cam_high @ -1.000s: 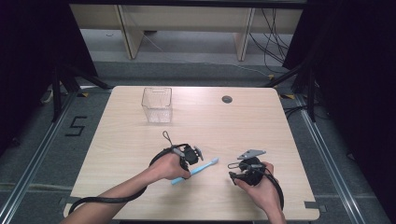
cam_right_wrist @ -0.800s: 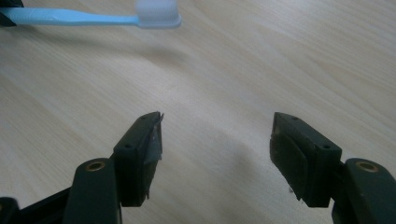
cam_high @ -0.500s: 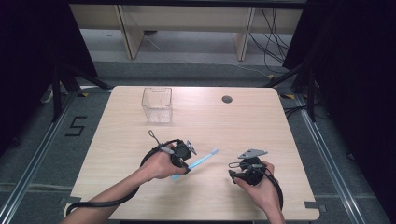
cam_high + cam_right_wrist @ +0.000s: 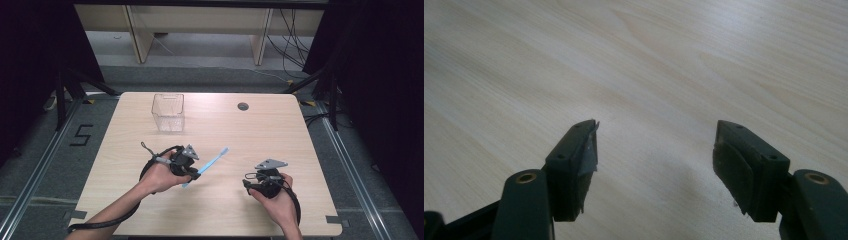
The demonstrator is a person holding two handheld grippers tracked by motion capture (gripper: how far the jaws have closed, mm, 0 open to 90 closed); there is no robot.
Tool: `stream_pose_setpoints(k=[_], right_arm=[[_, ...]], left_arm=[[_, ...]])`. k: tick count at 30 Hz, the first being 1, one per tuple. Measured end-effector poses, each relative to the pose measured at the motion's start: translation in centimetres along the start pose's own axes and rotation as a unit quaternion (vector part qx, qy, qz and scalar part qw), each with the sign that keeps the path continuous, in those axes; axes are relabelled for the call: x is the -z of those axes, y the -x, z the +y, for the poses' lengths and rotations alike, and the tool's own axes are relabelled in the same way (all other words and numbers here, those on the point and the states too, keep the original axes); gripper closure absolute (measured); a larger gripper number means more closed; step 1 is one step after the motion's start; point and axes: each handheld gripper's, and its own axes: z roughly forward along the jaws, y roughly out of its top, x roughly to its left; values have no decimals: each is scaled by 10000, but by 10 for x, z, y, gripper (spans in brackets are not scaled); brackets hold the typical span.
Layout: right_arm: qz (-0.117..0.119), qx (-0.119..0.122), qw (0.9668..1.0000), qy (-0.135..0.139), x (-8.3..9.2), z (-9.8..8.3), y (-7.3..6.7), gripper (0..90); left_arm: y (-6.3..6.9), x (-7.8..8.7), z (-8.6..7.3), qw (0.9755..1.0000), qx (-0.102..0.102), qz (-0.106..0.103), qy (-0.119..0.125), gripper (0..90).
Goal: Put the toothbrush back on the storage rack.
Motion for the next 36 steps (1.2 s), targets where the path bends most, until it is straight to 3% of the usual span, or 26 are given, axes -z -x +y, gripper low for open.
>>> stream_pose_setpoints(k=[2,3,5,7,15,16,17,19,20,22,23,24,25,28,29,30,31,33,34,36], right_arm=[[-8,-3,10000,11,0,0,0,352],[-8,-7,10000,17,0,0,0,352],[-25,4,10000,56,-1,0,0,352],[-23,88,9999,99,-1,0,1,352],[-7,-85,9999,150,-2,-1,-2,353],[-27,44,9998,186,-2,0,-1,353],[-11,-71,9998,179,-2,-1,-2,353],[-26,-70,9997,250,-3,-1,-2,353],[-22,-76,9996,272,-3,-1,-3,353],[20,-141,9994,320,-3,-1,-4,353],[43,-190,9992,351,-4,0,-4,353],[51,-45,9990,450,-5,0,-3,353],[72,-101,9988,473,-5,0,-4,353],[32,-90,9986,528,-7,0,-6,353],[68,-158,9984,531,-7,1,-8,353],[22,12,9981,609,-7,1,-6,354],[18,2,9979,649,-7,1,-7,354],[61,14,9970,770,-7,2,-9,358],[96,41,9964,842,-8,2,-9,364],[177,-144,9954,933,-7,3,-12,373]], left_arm=[[-1,1,-2,9999,38,2,137,780],[-3,3,-3,9999,-93,30,114,780],[-3,5,-5,9996,-65,59,276,780],[-2,5,-7,9983,82,71,573,780],[-4,11,-17,9934,212,248,1096,780],[-4,11,-18,9919,264,247,1218,780],[-4,11,-20,9907,273,278,1303,780],[-4,11,-23,9868,312,303,1561,780],[-5,12,-24,9864,255,312,1594,780],[-4,12,-27,9812,319,350,1868,780],[-5,13,-28,9816,292,370,1853,780],[-4,13,-29,9790,362,383,1969,780],[-4,13,-30,9774,401,379,2041,780],[-6,15,-34,9755,407,359,2131,780],[-6,16,-35,9736,392,395,2215,780],[-5,15,-36,9713,387,401,2313,780],[-5,16,-37,9704,404,409,2345,780],[-5,17,-40,9655,385,442,2537,780],[-4,17,-42,9607,408,517,2698,780],[-3,17,-44,9555,421,610,2856,780]])
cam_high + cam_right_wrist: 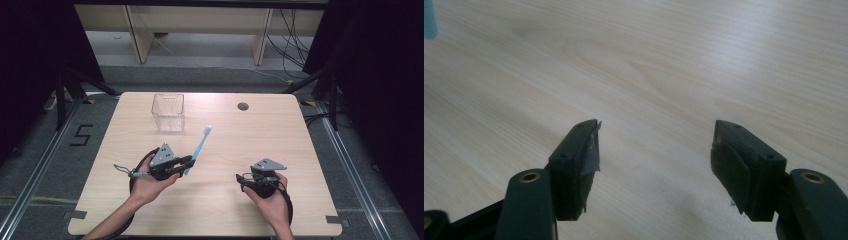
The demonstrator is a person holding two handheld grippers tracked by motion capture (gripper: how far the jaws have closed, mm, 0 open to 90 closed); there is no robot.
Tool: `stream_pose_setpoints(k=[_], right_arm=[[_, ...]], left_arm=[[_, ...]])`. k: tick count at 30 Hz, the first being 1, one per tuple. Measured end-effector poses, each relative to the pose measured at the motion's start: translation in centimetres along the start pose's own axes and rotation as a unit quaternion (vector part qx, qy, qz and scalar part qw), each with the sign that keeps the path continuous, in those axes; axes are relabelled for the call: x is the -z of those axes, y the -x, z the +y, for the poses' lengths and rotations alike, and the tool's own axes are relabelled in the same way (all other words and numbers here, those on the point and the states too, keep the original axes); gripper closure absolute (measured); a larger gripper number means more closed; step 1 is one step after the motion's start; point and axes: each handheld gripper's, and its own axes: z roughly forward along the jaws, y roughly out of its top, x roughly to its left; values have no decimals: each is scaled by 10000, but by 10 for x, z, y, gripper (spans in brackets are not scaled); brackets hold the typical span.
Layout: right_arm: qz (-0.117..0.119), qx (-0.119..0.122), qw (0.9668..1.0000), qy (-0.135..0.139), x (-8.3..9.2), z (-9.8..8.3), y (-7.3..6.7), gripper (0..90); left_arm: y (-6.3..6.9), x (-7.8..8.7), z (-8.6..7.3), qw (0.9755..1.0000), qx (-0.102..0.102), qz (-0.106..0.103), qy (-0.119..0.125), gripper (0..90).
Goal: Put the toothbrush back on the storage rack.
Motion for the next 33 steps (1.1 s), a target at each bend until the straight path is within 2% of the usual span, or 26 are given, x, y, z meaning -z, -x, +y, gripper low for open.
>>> stream_pose_setpoints(k=[2,3,5,6,7,8,9,11,13,14,15,16,17,18,19,20,21,22,23,24,25,26,27,28,31,33], right_arm=[[87,-64,9999,65,-1,1,-2,376],[52,113,9999,116,-1,2,-1,376],[139,-30,9998,146,-2,3,-4,377],[107,65,9998,129,0,4,-4,377],[23,151,9997,205,0,5,-4,376],[79,187,9994,297,0,5,-5,376],[133,119,9993,342,-1,6,-7,377],[93,213,9987,449,1,7,-7,377],[179,75,9980,595,1,8,-10,385],[144,257,9974,654,3,10,-10,388],[139,287,9969,723,4,11,-11,394],[223,149,9961,845,5,12,-14,400],[232,153,9957,887,6,13,-15,405],[250,233,9944,999,6,15,-15,415],[247,143,9942,1041,9,16,-17,440],[339,109,9925,1170,9,18,-19,463],[304,332,9901,1332,9,21,-18,478],[445,255,9891,1377,10,23,-21,487],[462,335,9868,1515,10,25,-21,493],[597,183,9849,1614,10,27,-24,498],[565,294,9836,1688,11,30,-23,505],[768,104,9816,1744,11,32,-26,519],[792,5,9810,1771,13,33,-28,525],[882,59,9791,1830,12,36,-28,533],[998,-67,9762,1923,11,42,-32,580],[1035,71,9751,1960,9,48,-34,603]], left_arm=[[0,1,-2,9996,29,58,258,780],[0,3,-2,9994,34,121,318,780],[0,4,-3,9990,48,159,425,780],[0,5,-3,9986,47,169,506,780],[0,5,-4,9986,35,170,494,780],[0,5,-4,9983,44,174,556,780],[0,5,-5,9979,31,172,617,780],[1,5,-7,9973,37,148,717,780],[1,3,-8,9962,-3,70,869,780],[1,4,-9,9955,8,89,944,780],[1,4,-10,9957,-39,97,921,780],[1,4,-10,9952,-42,90,971,780],[1,4,-11,9945,-35,91,1047,780],[2,3,-11,9943,-50,80,1061,780],[3,3,-11,9937,-46,76,1118,780],[3,2,-12,9931,-70,61,1168,780],[4,1,-12,9931,-94,63,1167,780],[5,0,-13,9927,-129,58,1199,780],[5,0,-13,9925,-138,55,1214,780],[6,-1,-14,9921,-125,57,1249,780],[6,-2,-14,9924,-154,50,1217,780],[6,-4,-15,9924,-132,34,1227,780],[6,-4,-15,9923,-131,58,1229,779],[6,-6,-16,9925,-141,61,1209,780],[7,-10,-18,9922,-107,44,1238,780],[8,-11,-17,9926,-141,35,1206,779]])
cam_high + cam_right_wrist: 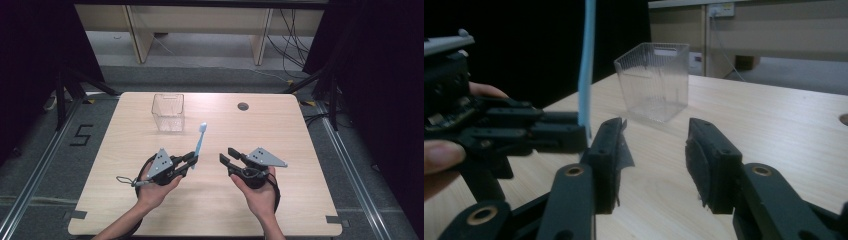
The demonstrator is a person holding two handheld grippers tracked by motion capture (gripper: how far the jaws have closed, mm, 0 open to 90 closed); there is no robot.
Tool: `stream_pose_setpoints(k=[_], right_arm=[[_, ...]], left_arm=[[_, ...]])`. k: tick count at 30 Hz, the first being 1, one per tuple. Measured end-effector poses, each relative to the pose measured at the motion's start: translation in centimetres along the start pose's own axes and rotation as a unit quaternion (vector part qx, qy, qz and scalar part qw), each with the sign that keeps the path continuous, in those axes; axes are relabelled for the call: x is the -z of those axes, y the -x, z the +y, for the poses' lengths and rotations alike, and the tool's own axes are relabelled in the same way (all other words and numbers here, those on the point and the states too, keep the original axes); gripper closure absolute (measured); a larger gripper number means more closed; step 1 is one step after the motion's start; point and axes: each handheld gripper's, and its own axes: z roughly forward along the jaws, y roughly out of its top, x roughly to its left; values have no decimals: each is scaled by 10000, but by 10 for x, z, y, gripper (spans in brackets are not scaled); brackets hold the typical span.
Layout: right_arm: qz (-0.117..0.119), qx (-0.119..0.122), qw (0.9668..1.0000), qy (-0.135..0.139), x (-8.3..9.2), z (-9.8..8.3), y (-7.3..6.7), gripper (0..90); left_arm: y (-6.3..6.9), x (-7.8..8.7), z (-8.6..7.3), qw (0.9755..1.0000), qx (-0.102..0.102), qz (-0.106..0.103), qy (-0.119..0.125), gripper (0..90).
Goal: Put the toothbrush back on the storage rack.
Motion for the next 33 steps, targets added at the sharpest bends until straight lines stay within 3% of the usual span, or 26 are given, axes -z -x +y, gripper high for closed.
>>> stream_pose_setpoints(k=[6,7,11,12,13,19,20,28,29,33], right_arm=[[196,-96,9996,196,-12,14,-8,649],[137,36,9996,234,-14,17,-8,651],[168,-110,9994,293,-20,22,-11,657],[153,-24,9993,346,-21,23,-10,660],[169,-213,9991,323,-22,24,-13,663],[225,-163,9990,351,-31,26,-13,677],[259,-258,9988,332,-31,26,-15,682],[190,-133,9989,397,-35,28,-14,712],[208,-257,9987,376,-36,28,-16,721],[224,-156,9990,352,-39,29,-15,797]], left_arm=[[5,-8,1,10000,-27,-81,-15,780],[6,-8,1,10000,-26,-83,-28,780],[8,-11,1,9999,-44,-105,-49,780],[8,-12,0,9999,-53,-114,-61,780],[9,-12,0,9999,-47,-111,-60,780],[9,-13,1,9999,-69,-107,-75,780],[10,-13,2,9999,-79,-109,-68,779],[9,-14,2,9999,-101,-99,-73,780],[9,-14,2,9999,-94,-101,-76,779],[10,-14,2,9998,-106,-100,-95,779]])
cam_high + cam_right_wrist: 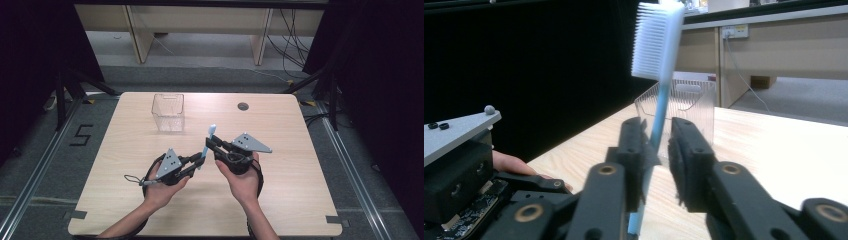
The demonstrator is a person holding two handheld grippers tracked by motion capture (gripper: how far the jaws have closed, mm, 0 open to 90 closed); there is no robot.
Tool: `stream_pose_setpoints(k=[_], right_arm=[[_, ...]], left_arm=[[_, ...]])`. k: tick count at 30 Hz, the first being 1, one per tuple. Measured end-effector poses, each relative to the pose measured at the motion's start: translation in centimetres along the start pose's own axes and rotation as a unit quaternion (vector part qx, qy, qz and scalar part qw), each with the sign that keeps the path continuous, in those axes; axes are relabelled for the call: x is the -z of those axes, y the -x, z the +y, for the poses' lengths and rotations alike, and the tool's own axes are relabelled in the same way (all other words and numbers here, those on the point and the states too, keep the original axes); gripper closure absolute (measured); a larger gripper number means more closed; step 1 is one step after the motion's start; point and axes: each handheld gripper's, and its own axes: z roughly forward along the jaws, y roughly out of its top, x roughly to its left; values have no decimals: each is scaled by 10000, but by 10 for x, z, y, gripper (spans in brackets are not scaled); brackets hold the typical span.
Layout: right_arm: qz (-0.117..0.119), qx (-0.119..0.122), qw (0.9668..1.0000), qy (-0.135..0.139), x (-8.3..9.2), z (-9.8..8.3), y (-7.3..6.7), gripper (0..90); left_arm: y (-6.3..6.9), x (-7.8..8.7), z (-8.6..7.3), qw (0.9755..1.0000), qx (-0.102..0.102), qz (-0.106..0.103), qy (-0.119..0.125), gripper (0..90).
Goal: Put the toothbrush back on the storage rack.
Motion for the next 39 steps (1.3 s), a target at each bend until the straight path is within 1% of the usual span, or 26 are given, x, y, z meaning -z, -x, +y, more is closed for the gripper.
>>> stream_pose_setpoints(k=[2,3,5,6,7,8,9,10,12,13,16,18,19,23,24,27,28,29,30,31,32,35,36,37,38,39], right_arm=[[10,5,10000,5,-1,0,-1,835],[28,49,10000,-4,-2,1,0,845],[93,-49,9999,-63,-1,2,-3,856],[126,-19,9999,-34,-2,2,-3,859],[134,-14,9999,-107,-2,2,-5,863],[130,45,9999,-96,-3,2,-5,863],[121,51,9999,-107,-4,2,-6,864],[142,105,9997,-142,-4,3,-6,864],[124,193,9995,-226,-3,4,-6,864],[138,260,9994,-194,-4,4,-6,864],[104,323,9991,-254,-4,4,-7,864],[58,362,9990,-254,-5,4,-8,864],[84,344,9991,-249,-5,4,-8,864],[81,388,9988,-277,-6,3,-10,864],[118,406,9987,-287,-6,3,-10,864],[127,492,9982,-333,-7,3,-12,864],[109,580,9978,-310,-7,3,-11,864],[156,500,9980,-352,-8,3,-13,864],[156,521,9978,-366,-8,2,-13,864],[127,612,9974,-366,-8,2,-13,864],[153,538,9977,-390,-9,2,-14,864],[147,592,9973,-399,-10,2,-15,864],[136,622,9972,-403,-10,2,-16,863],[188,607,9972,-396,-12,2,-16,862],[120,726,9965,-400,-11,2,-16,858],[198,655,9967,-446,-12,2,-17,846]], left_arm=[[0,-1,-1,10000,10,-18,45,779],[0,-1,0,10000,4,-10,7,779],[-1,-1,0,10000,-14,-15,-48,780],[-1,-2,0,10000,-6,-13,-70,780],[-1,-2,0,9999,-4,-18,-103,779],[-1,-3,1,9999,-22,-16,-162,776],[-2,-4,1,9998,-32,-14,-220,755],[-2,-4,1,9995,-101,4,-288,706],[-1,-5,1,9994,-171,85,-282,623],[0,-5,1,9993,-238,110,-279,601],[1,-4,4,9989,-370,160,-233,563],[2,-4,6,9988,-415,172,-207,547],[3,-5,7,9987,-430,171,-198,544],[3,-7,12,9985,-500,143,-186,562],[3,-8,13,9985,-502,150,-174,570],[1,-9,16,9988,-450,130,-152,598],[1,-10,17,9988,-457,134,-131,610],[0,-11,17,9990,-431,107,-51,627],[0,-9,18,9989,-434,149,-136,644],[-1,-9,18,9988,-436,146,-140,658],[-1,-9,18,9988,-445,162,-139,678],[-1,-9,18,9989,-419,155,-138,749],[-1,-8,18,9990,-398,167,-142,759],[-2,-8,18,9991,-362,172,-160,764],[-3,-7,18,9992,-311,187,-149,774],[-5,-6,18,9992,-310,210,-109,778]])
